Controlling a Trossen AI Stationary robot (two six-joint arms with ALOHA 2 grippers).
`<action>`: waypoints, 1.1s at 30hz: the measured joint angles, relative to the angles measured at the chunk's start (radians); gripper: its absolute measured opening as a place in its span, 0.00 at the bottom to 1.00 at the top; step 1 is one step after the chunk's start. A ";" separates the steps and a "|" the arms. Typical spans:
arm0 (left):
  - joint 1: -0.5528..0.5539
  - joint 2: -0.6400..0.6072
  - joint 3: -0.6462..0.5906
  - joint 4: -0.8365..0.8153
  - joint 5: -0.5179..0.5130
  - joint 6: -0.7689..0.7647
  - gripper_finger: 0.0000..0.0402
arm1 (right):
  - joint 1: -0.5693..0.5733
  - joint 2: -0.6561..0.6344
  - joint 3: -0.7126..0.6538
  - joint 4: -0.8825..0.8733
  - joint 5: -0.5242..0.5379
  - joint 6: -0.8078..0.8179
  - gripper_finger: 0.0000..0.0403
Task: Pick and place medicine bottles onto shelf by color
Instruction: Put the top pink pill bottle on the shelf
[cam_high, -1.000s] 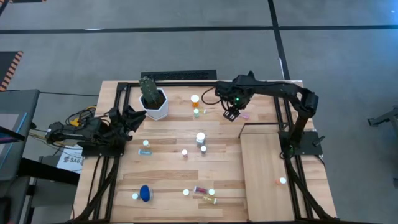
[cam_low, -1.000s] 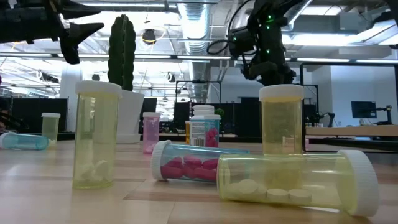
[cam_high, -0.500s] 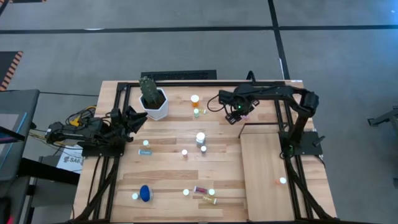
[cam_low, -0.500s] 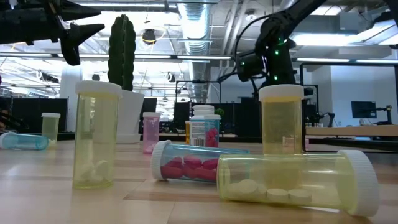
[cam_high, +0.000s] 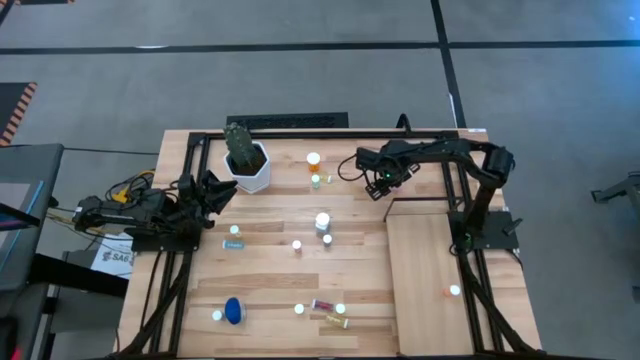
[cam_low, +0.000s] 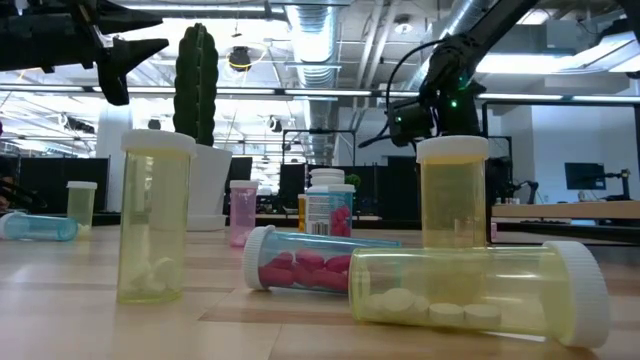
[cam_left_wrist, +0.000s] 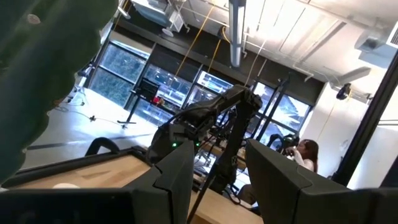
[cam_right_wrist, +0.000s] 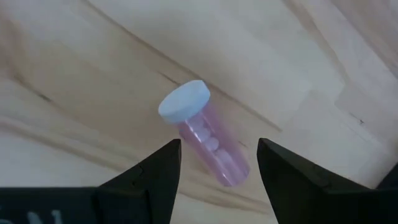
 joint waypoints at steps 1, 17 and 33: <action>0.000 0.000 0.000 0.000 0.000 0.000 0.34 | -0.004 0.000 -0.010 0.017 0.000 -0.008 0.58; 0.000 0.000 0.000 0.000 0.000 0.000 0.34 | -0.010 0.000 -0.028 0.089 -0.027 -0.077 0.37; 0.000 0.000 0.000 0.002 0.005 0.001 0.34 | 0.047 -0.002 0.080 0.056 -0.039 -0.132 0.27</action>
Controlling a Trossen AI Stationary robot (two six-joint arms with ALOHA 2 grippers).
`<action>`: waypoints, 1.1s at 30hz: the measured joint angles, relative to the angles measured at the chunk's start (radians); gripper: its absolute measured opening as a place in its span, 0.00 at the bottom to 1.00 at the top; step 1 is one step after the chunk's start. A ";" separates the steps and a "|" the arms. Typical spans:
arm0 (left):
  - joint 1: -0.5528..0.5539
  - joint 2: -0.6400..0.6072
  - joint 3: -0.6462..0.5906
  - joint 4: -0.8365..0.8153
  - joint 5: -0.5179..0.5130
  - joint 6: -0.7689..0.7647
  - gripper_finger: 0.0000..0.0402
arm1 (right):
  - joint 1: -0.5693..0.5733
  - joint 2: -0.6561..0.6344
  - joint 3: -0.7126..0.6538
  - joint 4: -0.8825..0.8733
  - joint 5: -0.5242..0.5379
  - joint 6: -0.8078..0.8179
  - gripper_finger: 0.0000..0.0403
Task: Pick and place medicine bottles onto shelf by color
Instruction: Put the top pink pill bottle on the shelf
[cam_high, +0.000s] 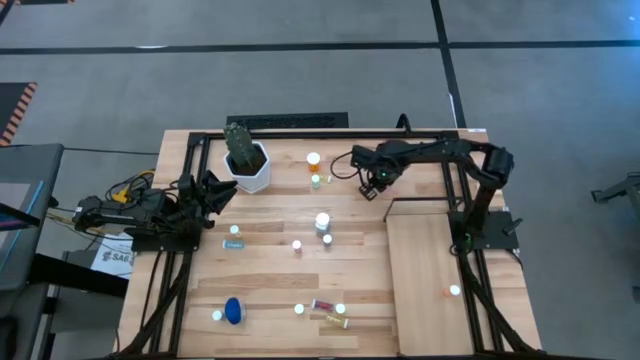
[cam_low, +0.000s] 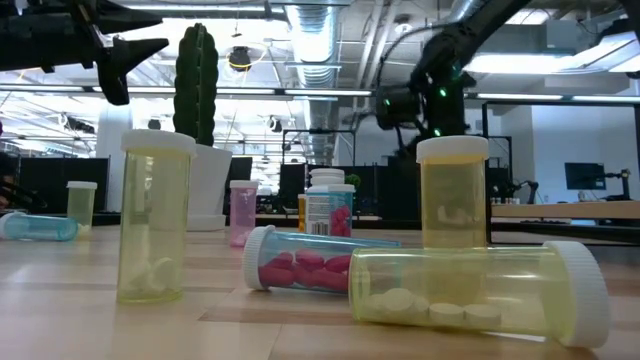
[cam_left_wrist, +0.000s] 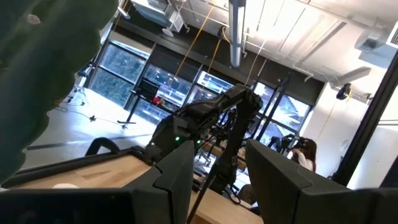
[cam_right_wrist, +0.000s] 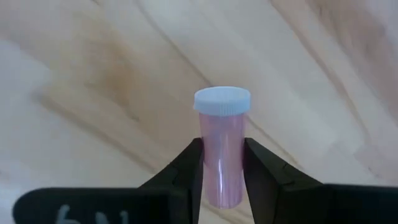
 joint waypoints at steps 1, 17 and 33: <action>0.000 0.000 0.000 0.003 0.011 0.004 0.34 | 0.010 0.000 0.024 -0.012 0.000 -0.002 0.27; 0.000 0.000 0.000 0.133 0.146 0.232 0.43 | 0.208 0.000 0.489 -0.072 0.000 -0.162 0.27; 0.000 0.245 0.193 0.144 0.187 0.389 0.55 | 0.291 -0.001 0.771 -0.020 0.002 -0.274 0.27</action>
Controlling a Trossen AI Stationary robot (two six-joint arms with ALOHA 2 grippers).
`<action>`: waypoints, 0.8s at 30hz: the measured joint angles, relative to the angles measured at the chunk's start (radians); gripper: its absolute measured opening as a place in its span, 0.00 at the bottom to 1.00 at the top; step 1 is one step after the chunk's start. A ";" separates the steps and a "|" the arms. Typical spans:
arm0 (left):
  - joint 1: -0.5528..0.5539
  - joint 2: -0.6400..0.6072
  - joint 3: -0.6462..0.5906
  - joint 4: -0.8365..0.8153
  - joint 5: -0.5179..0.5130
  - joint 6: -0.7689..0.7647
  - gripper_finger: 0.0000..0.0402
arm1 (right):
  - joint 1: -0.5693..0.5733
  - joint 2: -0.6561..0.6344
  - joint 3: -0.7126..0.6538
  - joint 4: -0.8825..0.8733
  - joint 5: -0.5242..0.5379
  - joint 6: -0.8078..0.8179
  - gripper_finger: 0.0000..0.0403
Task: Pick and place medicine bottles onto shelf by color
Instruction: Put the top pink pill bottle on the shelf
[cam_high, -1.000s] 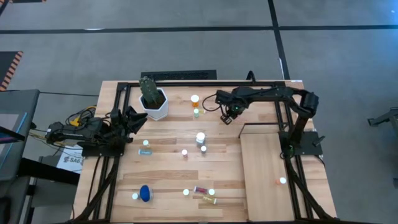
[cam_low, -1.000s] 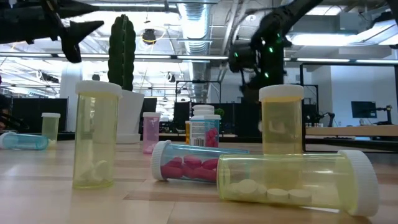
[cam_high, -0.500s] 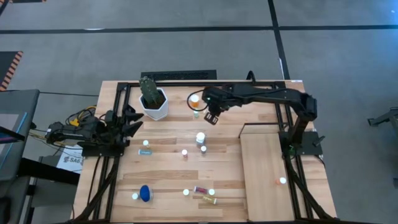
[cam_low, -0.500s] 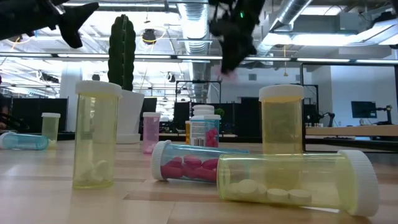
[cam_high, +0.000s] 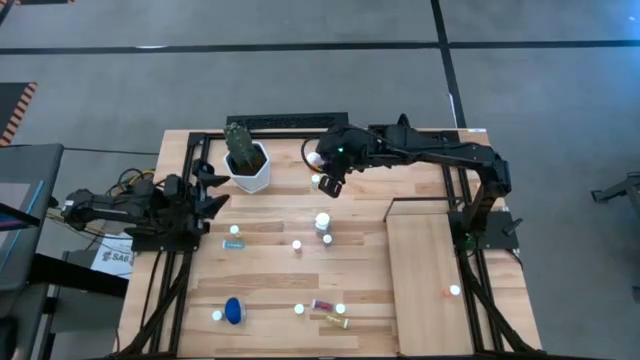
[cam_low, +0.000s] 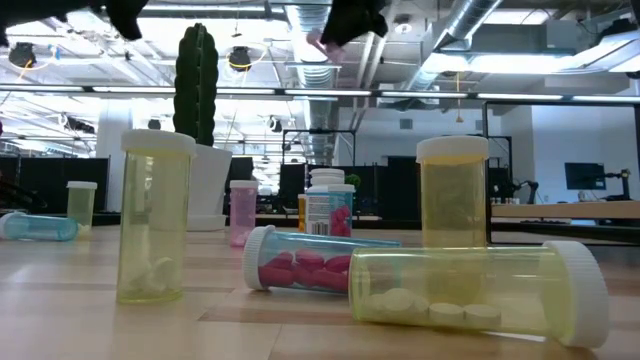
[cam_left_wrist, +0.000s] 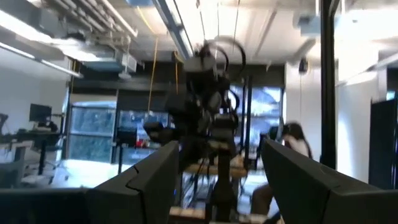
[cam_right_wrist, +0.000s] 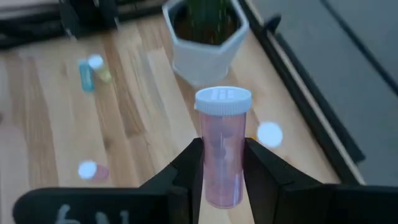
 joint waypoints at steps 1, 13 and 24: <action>0.000 0.035 0.022 -0.008 0.000 -0.001 0.55 | 0.003 0.000 0.002 0.020 0.000 -0.014 0.27; 0.000 0.501 0.151 0.148 -0.009 -0.039 0.55 | 0.123 0.000 0.002 0.276 0.002 -0.198 0.27; 0.000 0.784 0.302 0.243 -0.052 0.082 0.55 | 0.160 -0.046 0.000 0.269 0.011 -0.310 0.27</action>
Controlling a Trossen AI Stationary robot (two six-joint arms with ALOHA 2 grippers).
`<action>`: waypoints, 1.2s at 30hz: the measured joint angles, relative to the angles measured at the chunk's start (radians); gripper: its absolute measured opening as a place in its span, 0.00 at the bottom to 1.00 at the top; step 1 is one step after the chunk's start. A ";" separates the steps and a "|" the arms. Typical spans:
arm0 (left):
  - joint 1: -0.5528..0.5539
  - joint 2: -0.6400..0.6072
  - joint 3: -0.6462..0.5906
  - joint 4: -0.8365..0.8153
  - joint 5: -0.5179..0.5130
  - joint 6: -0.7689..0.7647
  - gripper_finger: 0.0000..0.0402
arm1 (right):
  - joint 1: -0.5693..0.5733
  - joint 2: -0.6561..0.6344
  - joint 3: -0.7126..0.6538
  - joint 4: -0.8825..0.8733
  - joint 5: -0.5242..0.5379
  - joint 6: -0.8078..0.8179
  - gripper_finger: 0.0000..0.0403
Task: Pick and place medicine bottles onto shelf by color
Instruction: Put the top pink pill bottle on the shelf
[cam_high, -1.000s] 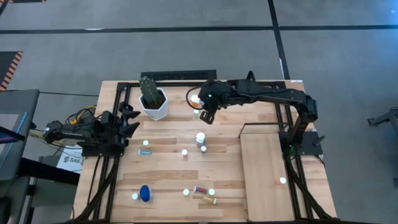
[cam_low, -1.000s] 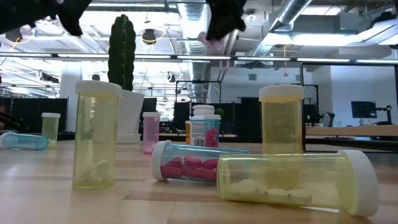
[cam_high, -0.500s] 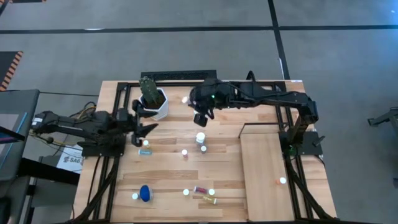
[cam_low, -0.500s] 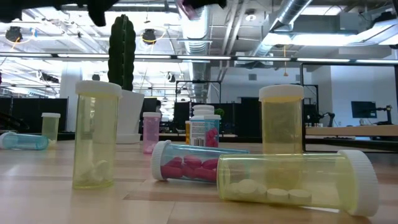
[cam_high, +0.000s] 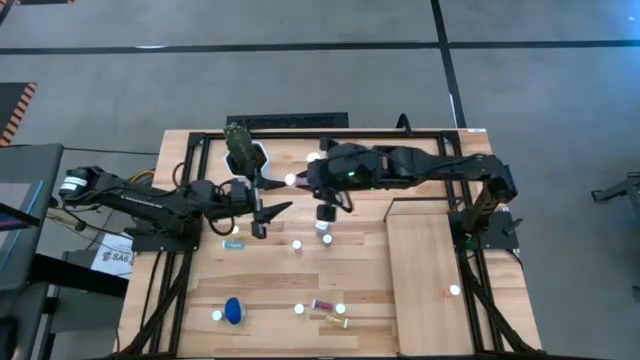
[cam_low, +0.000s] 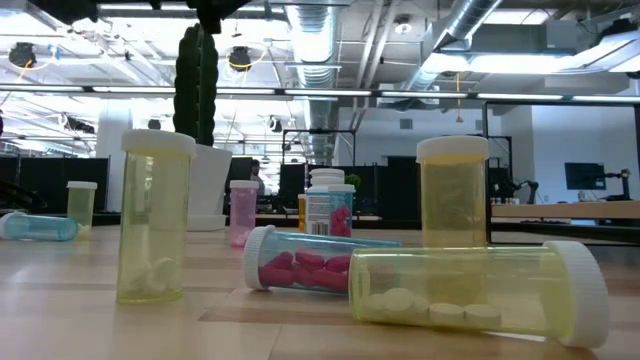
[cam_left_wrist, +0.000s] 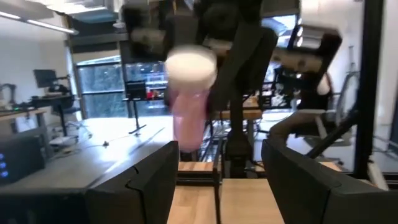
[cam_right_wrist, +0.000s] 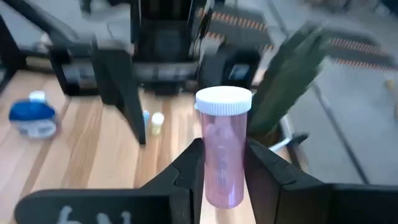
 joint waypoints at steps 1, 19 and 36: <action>0.000 0.008 0.006 -0.001 -0.009 0.000 0.55 | -0.009 -0.024 0.001 -0.006 0.000 -0.001 0.27; 0.097 0.162 0.029 0.206 0.034 -0.066 0.55 | -0.183 -0.352 -0.609 0.619 -0.323 0.084 0.27; 0.125 0.305 0.116 0.250 0.210 -0.063 0.55 | -0.096 -0.265 -0.722 0.892 -0.398 0.175 0.27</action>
